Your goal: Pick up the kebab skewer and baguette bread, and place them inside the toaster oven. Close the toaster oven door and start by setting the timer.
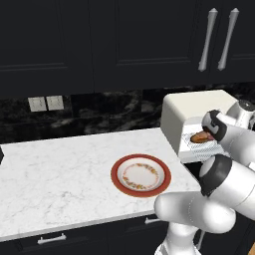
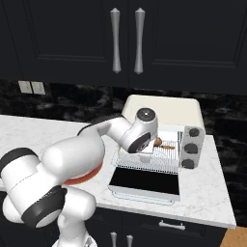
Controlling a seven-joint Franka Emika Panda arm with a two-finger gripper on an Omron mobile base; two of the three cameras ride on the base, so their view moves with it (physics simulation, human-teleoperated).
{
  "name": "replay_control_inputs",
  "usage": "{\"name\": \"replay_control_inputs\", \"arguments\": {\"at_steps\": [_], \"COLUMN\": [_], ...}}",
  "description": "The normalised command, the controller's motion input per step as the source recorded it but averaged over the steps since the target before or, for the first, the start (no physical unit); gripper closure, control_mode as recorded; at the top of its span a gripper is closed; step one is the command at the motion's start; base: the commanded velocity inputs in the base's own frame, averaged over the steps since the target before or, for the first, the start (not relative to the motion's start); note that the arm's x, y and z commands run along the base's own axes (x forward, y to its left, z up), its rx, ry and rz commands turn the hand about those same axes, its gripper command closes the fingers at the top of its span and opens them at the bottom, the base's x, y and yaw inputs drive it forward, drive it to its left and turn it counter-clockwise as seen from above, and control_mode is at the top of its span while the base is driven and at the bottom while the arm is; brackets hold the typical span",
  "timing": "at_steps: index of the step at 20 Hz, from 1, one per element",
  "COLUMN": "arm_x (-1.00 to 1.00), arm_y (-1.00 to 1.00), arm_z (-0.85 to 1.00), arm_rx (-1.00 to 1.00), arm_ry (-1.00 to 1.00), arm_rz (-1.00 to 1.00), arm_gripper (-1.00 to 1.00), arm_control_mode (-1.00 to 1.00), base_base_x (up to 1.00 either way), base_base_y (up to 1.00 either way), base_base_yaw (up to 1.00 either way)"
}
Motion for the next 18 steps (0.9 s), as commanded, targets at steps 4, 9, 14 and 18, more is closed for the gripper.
{"name": "replay_control_inputs", "arguments": {"at_steps": [4, 9, 14, 18], "arm_x": [0.38, 0.35, 0.23, 0.00], "arm_y": [-0.12, -0.06, 0.00, 0.00], "arm_z": [-0.09, -0.05, 0.00, 0.00], "arm_rx": [0.00, 0.00, 0.00, 0.00], "arm_ry": [0.00, 0.01, 0.05, 0.00], "arm_rz": [0.00, 0.00, 0.00, 0.00], "arm_gripper": [1.00, 1.00, -1.00, -1.00], "arm_control_mode": [-1.00, -1.00, -1.00, -1.00], "base_base_x": [0.00, 0.00, 0.00, 0.00], "base_base_y": [0.00, 0.00, 0.00, 0.00], "base_base_yaw": [0.00, 0.00, 0.00, 0.00]}}
